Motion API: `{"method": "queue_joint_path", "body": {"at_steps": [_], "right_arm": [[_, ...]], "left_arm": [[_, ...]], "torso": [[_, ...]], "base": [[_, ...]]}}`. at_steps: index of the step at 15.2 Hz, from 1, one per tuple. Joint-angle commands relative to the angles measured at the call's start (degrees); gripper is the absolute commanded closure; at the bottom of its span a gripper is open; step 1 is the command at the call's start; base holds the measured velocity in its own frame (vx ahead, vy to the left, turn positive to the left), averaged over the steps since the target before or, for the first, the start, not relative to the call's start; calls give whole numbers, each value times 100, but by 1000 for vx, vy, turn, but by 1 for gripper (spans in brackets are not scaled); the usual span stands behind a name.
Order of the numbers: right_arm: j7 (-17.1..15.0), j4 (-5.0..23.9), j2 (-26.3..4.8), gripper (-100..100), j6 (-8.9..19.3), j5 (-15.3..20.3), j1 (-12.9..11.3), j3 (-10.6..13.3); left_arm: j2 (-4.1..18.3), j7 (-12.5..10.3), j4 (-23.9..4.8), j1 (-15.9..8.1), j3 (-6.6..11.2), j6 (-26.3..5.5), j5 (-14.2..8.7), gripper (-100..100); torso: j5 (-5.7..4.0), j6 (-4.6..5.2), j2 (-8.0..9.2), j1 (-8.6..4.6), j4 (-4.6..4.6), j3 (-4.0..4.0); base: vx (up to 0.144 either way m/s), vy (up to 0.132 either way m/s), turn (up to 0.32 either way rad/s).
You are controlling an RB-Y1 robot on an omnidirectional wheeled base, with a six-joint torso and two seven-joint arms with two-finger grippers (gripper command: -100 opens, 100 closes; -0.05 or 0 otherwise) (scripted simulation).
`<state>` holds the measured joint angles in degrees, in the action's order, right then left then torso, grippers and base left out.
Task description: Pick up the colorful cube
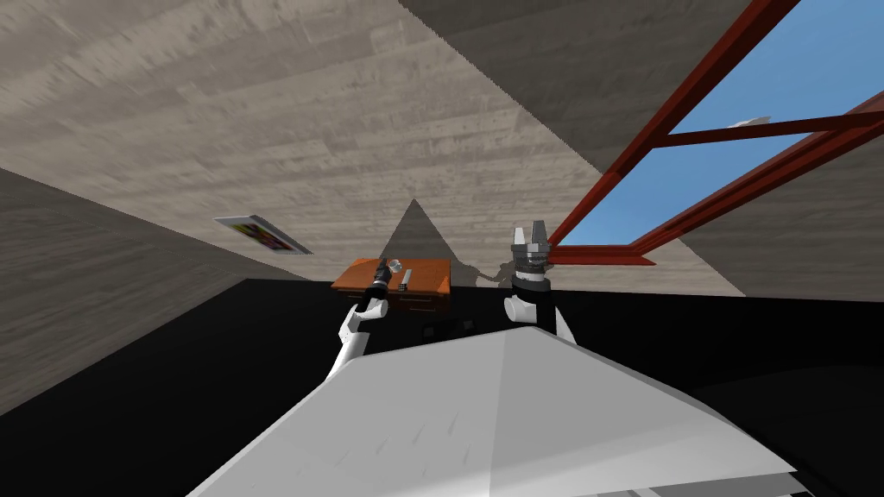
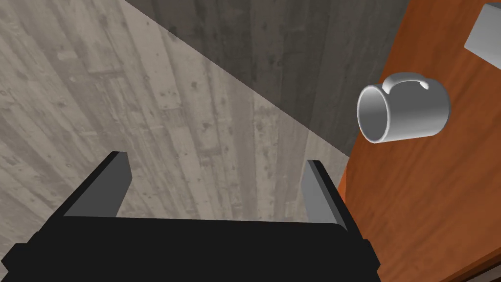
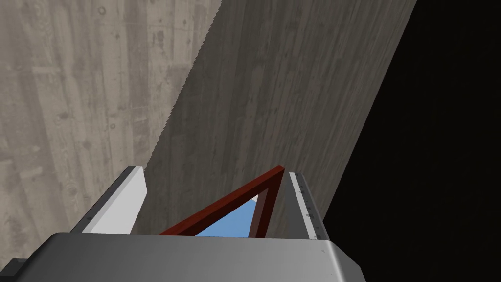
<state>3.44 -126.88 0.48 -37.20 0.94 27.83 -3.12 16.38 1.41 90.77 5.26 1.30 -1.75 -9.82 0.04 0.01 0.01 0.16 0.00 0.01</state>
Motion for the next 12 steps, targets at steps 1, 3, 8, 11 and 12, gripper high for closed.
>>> {"method": "queue_joint_path", "body": {"at_steps": [1, 3, 8, 11, 12], "right_arm": [[0, 0, 0, 0, 0, 0, 0, 0], [0, 0, 0, 0, 0, 0, 0, 0], [0, 0, 0, 0, 0, 0, 0, 0], [0, 0, 0, 0, 0, 0, 0, 0], [0, 0, 0, 0, 0, 0, 0, 0]], "left_arm": [[6, 15, -286, -129, -19, -95, -64, -100], [3, 35, -543, -322, -37, -261, -149, -100], [-6, 55, -1106, -515, -56, -427, -234, -100], [-18, 74, -1467, -707, -77, -592, -317, -100], [-35, 92, -1644, -897, -99, -756, -399, -100]], "torso": [[0, 0, 0, 0, 0, 0], [0, -1, 0, -1, 0, 0], [0, 0, 0, 0, -1, 0], [0, 0, -2, -2, -1, -1], [0, -1, -2, -4, -1, -1]], "base": [[-10, 39, -6], [-9, 29, -3], [-8, 30, -5], [-4, 29, -3], [-4, 25, 1]]}}
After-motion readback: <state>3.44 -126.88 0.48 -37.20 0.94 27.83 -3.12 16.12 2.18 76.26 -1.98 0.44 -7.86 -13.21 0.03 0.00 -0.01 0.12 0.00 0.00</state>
